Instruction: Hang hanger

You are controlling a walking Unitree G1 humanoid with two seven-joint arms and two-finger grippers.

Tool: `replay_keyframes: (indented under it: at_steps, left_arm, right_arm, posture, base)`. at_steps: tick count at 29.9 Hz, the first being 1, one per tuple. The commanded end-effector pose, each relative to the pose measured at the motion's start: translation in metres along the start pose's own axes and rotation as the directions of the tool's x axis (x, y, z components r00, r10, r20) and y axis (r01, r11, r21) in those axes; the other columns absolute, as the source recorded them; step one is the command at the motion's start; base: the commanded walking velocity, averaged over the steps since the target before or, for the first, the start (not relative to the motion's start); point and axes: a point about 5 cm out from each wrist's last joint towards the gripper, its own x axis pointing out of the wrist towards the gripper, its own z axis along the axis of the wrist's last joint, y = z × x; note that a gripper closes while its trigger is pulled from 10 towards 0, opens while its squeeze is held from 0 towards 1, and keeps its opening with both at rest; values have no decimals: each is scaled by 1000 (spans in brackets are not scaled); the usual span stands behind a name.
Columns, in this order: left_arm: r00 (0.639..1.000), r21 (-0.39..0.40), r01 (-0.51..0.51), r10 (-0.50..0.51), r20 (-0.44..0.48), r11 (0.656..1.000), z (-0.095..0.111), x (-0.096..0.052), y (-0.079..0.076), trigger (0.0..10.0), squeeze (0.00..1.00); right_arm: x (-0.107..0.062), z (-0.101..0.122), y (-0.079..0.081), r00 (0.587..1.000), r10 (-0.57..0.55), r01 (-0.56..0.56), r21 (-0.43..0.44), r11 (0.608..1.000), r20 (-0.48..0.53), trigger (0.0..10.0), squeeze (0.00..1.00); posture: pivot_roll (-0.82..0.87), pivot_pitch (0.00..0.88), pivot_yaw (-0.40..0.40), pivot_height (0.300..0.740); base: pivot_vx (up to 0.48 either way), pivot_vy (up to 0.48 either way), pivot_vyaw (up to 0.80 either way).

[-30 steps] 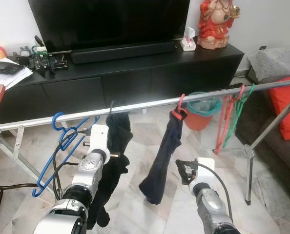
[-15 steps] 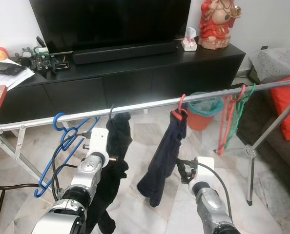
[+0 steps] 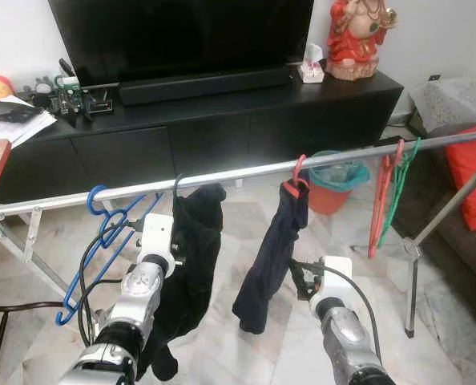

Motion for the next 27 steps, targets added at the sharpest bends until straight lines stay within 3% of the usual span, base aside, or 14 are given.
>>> replay_keyframes:
  at_steps: [1, 9, 10, 11, 14, 21, 27]
  left_arm:
    - [1000, 10, -6, 6, 27, 1000, 4, -2, 5, 10000, 1000]
    - [994, 5, -54, 53, 96, 999, 3, -19, 16, 10000, 1000]
    - [993, 4, -60, 59, 102, 998, 3, -22, 17, 10000, 651]
    - [992, 3, -65, 64, 112, 998, 2, -25, 19, 10000, 0]
    - [985, -2, -87, 86, 148, 996, 0, -40, 24, 10000, 0]
    - [987, 39, -128, 124, 100, 991, -27, -70, 25, 10000, 0]
    - [982, 46, -160, 155, 104, 986, -33, -87, 30, 10000, 0]
  right_arm:
    - [0, 2, 0, 1000, 5, -5, -10, 1000, 14, 10000, 0]
    - [0, 3, 0, 1000, 4, -4, -6, 1000, 22, 10000, 0]
    - [0, 3, 0, 1000, 2, -2, -4, 1000, 25, 10000, 0]
    - [0, 3, -1, 1000, 0, 0, -2, 1000, 30, 10000, 0]
    - [-2, 7, -7, 997, -24, 23, 9, 1000, 69, 10000, 0]
    - [-8, 11, -17, 987, -82, 81, 14, 997, 141, 10000, 0]
    - [-13, 11, -22, 977, -114, 115, 8, 993, 181, 10000, 0]
  posture:
    - [-13, 0, 6, 740]
    - [-13, 0, -2, 740]
    - [-14, 0, -4, 740]
    - [-14, 0, -4, 740]
    - [-12, 0, -13, 740]
    - [-17, 0, -25, 740]
    - [-22, 0, -25, 740]
  base:
    - [0, 0, 0]
    - [0, 0, 0]
    - [0, 0, 0]
    - [0, 0, 0]
    - [0, 0, 0]
    - [0, 0, 0]
    - [0, 0, 0]
